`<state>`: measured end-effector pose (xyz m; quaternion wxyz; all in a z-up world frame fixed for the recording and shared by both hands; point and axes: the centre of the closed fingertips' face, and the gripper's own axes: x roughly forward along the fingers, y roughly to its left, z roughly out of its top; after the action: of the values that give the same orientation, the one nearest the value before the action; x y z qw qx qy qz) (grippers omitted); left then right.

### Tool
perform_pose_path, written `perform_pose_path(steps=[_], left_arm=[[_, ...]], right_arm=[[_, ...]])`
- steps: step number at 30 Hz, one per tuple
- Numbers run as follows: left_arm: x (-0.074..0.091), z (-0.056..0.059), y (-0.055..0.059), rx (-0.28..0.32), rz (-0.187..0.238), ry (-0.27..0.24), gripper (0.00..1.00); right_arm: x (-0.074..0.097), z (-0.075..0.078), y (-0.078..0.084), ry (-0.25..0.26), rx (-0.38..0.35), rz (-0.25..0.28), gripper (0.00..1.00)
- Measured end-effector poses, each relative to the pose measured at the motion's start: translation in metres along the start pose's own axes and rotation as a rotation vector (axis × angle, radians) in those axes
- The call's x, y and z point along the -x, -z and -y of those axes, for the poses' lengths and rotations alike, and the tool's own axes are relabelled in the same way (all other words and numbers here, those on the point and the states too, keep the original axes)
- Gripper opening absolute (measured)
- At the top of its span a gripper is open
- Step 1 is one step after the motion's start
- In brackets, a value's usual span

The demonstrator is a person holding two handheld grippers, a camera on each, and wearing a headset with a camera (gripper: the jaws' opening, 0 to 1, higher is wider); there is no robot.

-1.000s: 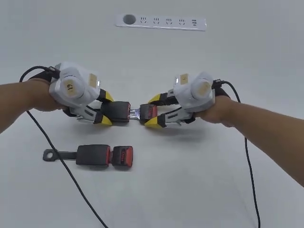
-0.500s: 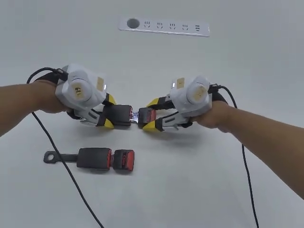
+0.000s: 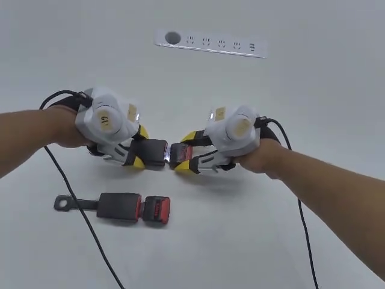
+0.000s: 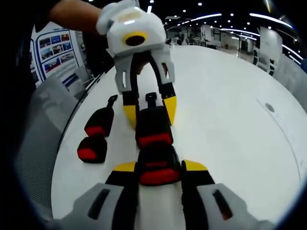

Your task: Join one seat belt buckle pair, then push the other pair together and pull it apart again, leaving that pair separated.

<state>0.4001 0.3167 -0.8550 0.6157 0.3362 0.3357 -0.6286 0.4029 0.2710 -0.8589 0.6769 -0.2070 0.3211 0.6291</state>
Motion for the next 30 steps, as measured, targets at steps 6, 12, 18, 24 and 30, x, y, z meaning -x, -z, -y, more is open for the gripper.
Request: perform_pose_path(steps=[6, 12, 18, 24, 30], left_arm=[[-0.0005, -0.0004, 0.0002, 0.002, -0.012, 0.000, 0.34], [-0.0003, -0.0004, 0.0003, 0.002, -0.016, 0.000, 0.34], [-0.0004, -0.0002, 0.0006, 0.006, -0.020, -0.002, 0.34], [0.0001, 0.0003, 0.0005, 0.005, -0.014, -0.003, 0.34], [0.0007, 0.0007, 0.0002, 0.003, -0.016, -0.002, 0.34]], right_arm=[[0.0000, 0.0004, 0.0008, 0.002, 0.009, -0.027, 0.34], [-0.0001, 0.0003, 0.0013, 0.006, 0.018, -0.045, 0.34], [-0.0004, 0.0001, 0.0016, 0.012, 0.022, -0.054, 0.34], [-0.0002, 0.0001, 0.0015, 0.011, 0.029, -0.055, 0.34], [0.0002, 0.0003, 0.0013, 0.010, 0.032, -0.056, 0.34]])
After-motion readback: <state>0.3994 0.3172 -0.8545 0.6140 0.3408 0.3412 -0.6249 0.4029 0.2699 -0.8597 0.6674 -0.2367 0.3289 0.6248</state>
